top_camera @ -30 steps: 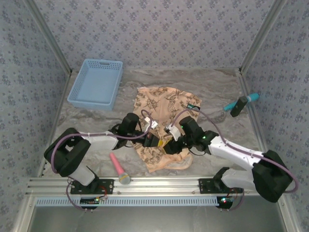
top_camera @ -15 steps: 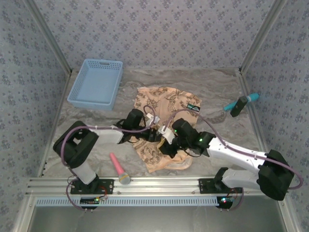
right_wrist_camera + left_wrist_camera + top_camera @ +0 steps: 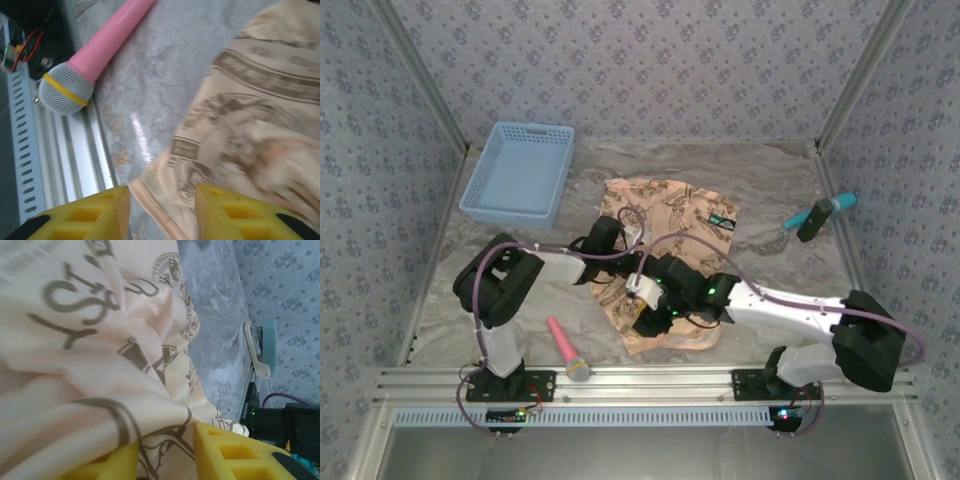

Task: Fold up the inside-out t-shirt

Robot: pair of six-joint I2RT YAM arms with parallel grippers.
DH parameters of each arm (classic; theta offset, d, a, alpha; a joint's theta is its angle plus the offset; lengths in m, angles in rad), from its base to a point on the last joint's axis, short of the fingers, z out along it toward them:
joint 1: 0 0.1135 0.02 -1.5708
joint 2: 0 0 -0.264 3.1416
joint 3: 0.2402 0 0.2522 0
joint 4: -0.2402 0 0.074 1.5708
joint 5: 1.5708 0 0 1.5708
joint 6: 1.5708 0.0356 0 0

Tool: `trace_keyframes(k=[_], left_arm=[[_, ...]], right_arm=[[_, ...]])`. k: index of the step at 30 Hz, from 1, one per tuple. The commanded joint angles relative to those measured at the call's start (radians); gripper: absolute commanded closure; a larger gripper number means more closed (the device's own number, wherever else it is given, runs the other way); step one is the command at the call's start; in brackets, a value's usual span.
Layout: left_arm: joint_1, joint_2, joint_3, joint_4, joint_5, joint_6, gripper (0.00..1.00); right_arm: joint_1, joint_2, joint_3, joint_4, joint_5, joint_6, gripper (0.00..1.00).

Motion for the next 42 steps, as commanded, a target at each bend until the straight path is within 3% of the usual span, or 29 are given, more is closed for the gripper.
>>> trace_keyframes(k=[1, 6, 10, 14, 16, 18, 19, 21, 22, 24, 25, 28, 38, 40, 42], left_arm=[[0.055, -0.135, -0.014, -0.134, -0.001, 0.072, 0.61], [0.063, -0.318, -0.068, -0.438, -0.070, 0.230, 0.57], [0.048, -0.411, -0.157, -0.501, -0.070, 0.268, 0.56], [-0.025, -0.421, -0.181, -0.534, -0.077, 0.323, 0.55], [-0.064, -0.410, -0.187, -0.520, -0.085, 0.333, 0.54], [-0.078, -0.397, -0.191, -0.480, -0.080, 0.318, 0.54], [-0.080, -0.392, -0.191, -0.462, -0.079, 0.305, 0.60], [-0.079, -0.396, -0.182, -0.433, -0.085, 0.284, 0.84], [-0.078, -0.406, -0.175, -0.424, -0.090, 0.273, 0.93], [-0.062, -0.426, -0.154, -0.425, -0.113, 0.238, 1.00], [-0.048, -0.439, -0.142, -0.421, -0.111, 0.209, 1.00], [-0.020, -0.485, -0.116, -0.383, -0.080, 0.127, 1.00], [0.035, -0.655, -0.110, -0.340, -0.060, 0.018, 1.00], [0.036, -0.665, -0.137, -0.312, -0.041, 0.004, 1.00], [0.035, -0.645, -0.160, -0.278, -0.003, -0.032, 1.00]], right_arm=[[-0.082, -0.130, -0.057, 0.017, 0.014, 0.071, 0.52], [-0.122, -0.123, -0.072, -0.013, 0.077, 0.084, 0.49], [-0.083, -0.068, -0.101, 0.055, 0.121, 0.112, 0.47], [-0.078, -0.009, -0.121, 0.088, 0.124, 0.120, 0.48], [-0.080, 0.008, -0.120, 0.081, 0.130, 0.113, 0.59], [-0.090, 0.006, -0.119, 0.063, 0.137, 0.095, 0.85], [-0.095, -0.002, -0.122, 0.054, 0.144, 0.084, 0.93], [-0.095, -0.022, -0.122, 0.016, 0.200, 0.057, 0.99], [-0.099, -0.035, -0.122, -0.004, 0.234, 0.042, 1.00], [-0.118, -0.061, -0.145, -0.009, 0.253, 0.030, 1.00], [-0.142, -0.079, -0.171, 0.018, 0.200, 0.028, 1.00], [-0.183, -0.086, -0.219, 0.058, 0.193, 0.056, 1.00], [-0.123, -0.055, -0.233, 0.085, 0.334, 0.062, 1.00], [-0.108, -0.055, -0.230, 0.083, 0.325, 0.049, 0.91], [-0.102, -0.071, -0.231, 0.086, 0.322, 0.039, 0.89]])
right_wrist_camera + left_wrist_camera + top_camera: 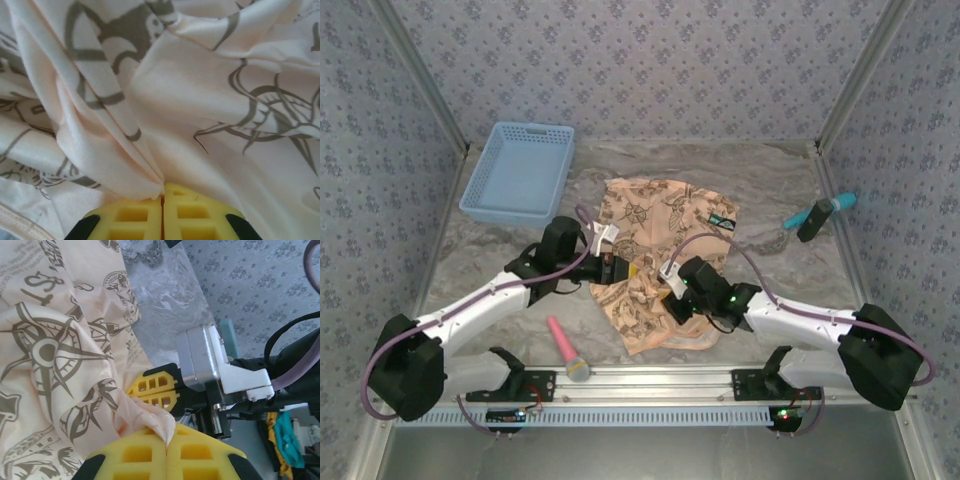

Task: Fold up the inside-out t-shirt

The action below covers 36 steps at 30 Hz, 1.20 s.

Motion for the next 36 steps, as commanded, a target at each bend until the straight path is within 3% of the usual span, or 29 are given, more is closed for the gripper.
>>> trace_keyframes(k=[1, 3, 6, 10, 16, 22, 32, 36], left_arm=[[0.013, 0.007, -0.024, 0.111, 0.061, -0.072, 0.99], [0.001, 0.053, -0.025, 0.110, 0.083, -0.091, 0.98], [-0.030, 0.114, -0.021, 0.102, 0.074, -0.109, 0.98], [-0.063, 0.167, -0.006, 0.134, 0.074, -0.146, 1.00], [-0.074, 0.180, 0.043, 0.099, 0.065, -0.180, 1.00], [-0.075, 0.183, 0.048, 0.157, 0.099, -0.233, 1.00], [-0.088, 0.217, 0.080, 0.177, 0.192, -0.249, 1.00], [-0.087, 0.214, 0.088, 0.174, 0.185, -0.247, 1.00]], right_arm=[[0.012, -0.011, -0.014, -0.090, 0.038, -0.029, 0.84], [0.026, -0.069, -0.010, -0.098, 0.052, -0.048, 0.70], [0.039, -0.192, -0.007, -0.097, 0.044, -0.106, 0.67], [0.077, -0.298, -0.068, 0.035, -0.025, -0.375, 0.63], [0.097, -0.188, -0.034, 0.162, -0.057, -0.444, 0.59], [0.081, -0.036, -0.047, 0.331, 0.008, -0.447, 0.52], [0.021, -0.027, -0.078, 0.401, 0.005, -0.478, 0.49], [-0.005, -0.059, -0.109, 0.408, -0.111, -0.535, 0.55]])
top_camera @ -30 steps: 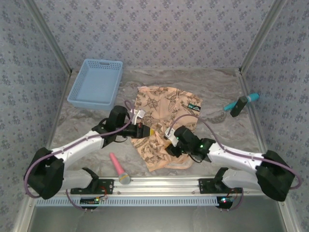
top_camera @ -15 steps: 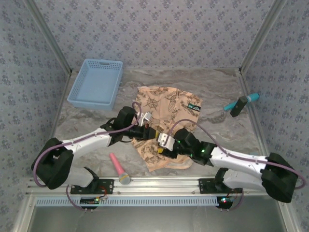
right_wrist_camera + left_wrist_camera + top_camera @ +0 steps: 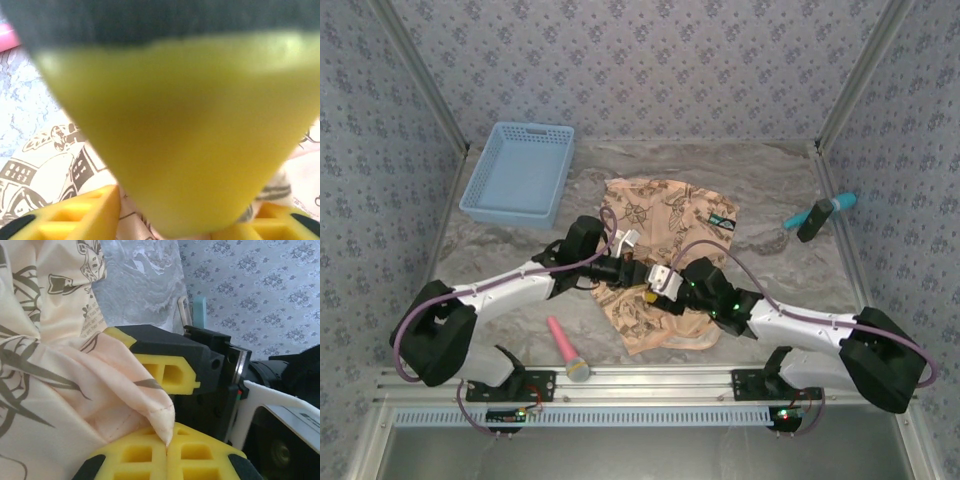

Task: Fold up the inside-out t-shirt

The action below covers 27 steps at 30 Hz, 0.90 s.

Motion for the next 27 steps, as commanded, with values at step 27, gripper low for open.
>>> trace_keyframes(k=[27], left_arm=[[0.126, 0.114, 0.102, -0.172, -0.058, 0.115, 1.00]], right_arm=[[0.457, 0.067, -0.067, -0.121, 0.415, -0.672, 0.68]])
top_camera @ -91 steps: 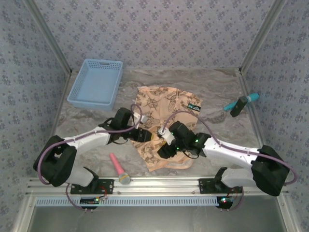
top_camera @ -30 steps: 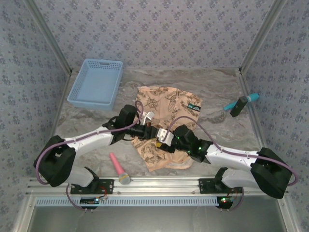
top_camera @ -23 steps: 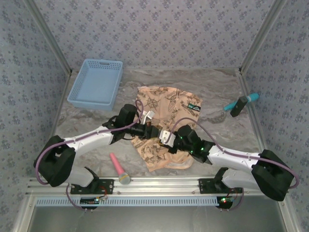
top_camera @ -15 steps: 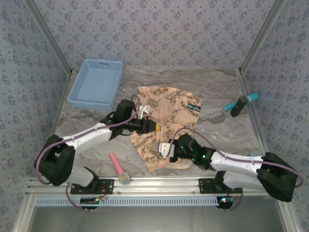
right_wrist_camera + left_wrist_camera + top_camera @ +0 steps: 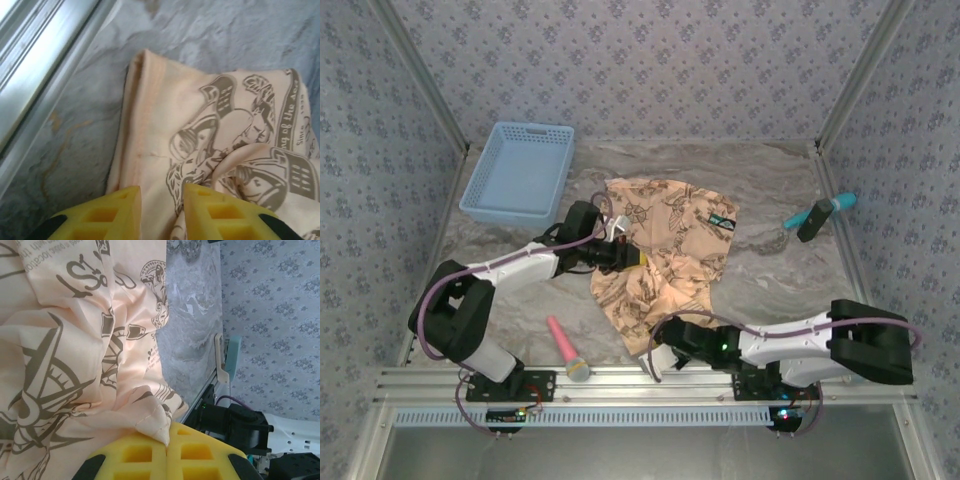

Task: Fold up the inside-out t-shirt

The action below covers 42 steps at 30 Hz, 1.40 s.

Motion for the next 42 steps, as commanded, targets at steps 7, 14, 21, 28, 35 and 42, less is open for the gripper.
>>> trace_keyframes(k=[7, 14, 21, 28, 35, 42], left_arm=[[-0.009, -0.069, -0.083, -0.062, -0.006, 0.055, 0.62], [-0.010, -0.148, -0.106, -0.144, -0.061, 0.108, 0.57], [-0.043, -0.124, -0.143, -0.132, -0.136, 0.102, 0.70], [-0.043, -0.145, -0.192, -0.108, -0.151, 0.097, 0.78], [-0.036, -0.144, -0.226, -0.082, -0.172, 0.089, 0.78], [-0.024, -0.172, -0.240, -0.070, -0.180, 0.081, 0.76]], right_arm=[[-0.164, -0.235, 0.014, 0.021, -0.210, 0.132, 0.64], [-0.534, -0.266, 0.077, -0.011, -0.641, 0.543, 0.60], [-0.619, -0.075, 0.218, -0.096, -0.825, 0.640, 0.55], [-0.650, 0.069, 0.268, -0.079, -0.795, 0.642, 0.49], [-0.654, 0.183, 0.306, -0.061, -0.815, 0.576, 0.47], [-0.634, 0.185, 0.361, -0.147, -0.944, 0.416, 0.82]])
